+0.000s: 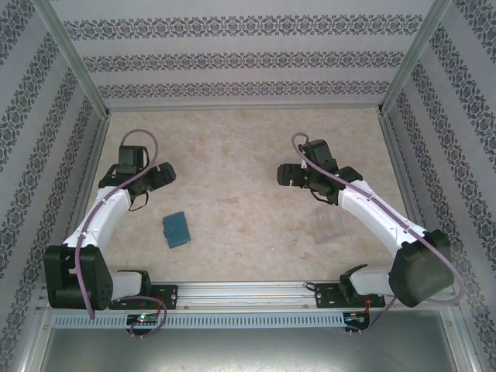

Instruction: Take the credit cards out of the card holder

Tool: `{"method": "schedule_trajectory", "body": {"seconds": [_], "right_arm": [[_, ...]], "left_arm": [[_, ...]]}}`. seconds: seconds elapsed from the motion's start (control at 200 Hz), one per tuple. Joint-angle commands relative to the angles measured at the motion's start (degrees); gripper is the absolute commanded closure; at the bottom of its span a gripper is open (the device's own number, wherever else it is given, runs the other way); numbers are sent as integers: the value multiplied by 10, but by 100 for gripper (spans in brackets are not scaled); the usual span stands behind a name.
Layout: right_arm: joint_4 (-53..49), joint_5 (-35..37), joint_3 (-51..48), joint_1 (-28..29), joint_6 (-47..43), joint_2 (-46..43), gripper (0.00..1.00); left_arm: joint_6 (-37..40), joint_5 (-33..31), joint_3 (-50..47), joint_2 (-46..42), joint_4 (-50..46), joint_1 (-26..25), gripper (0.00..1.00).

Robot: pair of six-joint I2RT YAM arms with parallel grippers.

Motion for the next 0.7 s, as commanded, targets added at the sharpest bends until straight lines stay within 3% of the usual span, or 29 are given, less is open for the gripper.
{"method": "schedule_trajectory", "body": {"seconds": [0.0, 0.19, 0.42, 0.555, 0.694], "right_arm": [[-75, -5, 29, 4, 20, 15, 9], [-162, 12, 43, -1, 38, 28, 15], [-206, 35, 9, -3, 60, 11, 49], [-212, 39, -18, -8, 51, 17, 63], [-223, 55, -37, -17, 44, 22, 68]], "left_arm": [[-22, 33, 3, -7, -86, -16, 12], [-31, 55, -15, -7, -113, -24, 15], [-3, 51, -9, -8, -167, -24, 15], [25, 42, 28, -3, -210, -24, 14], [57, 30, 62, 5, -229, -24, 14]]}}
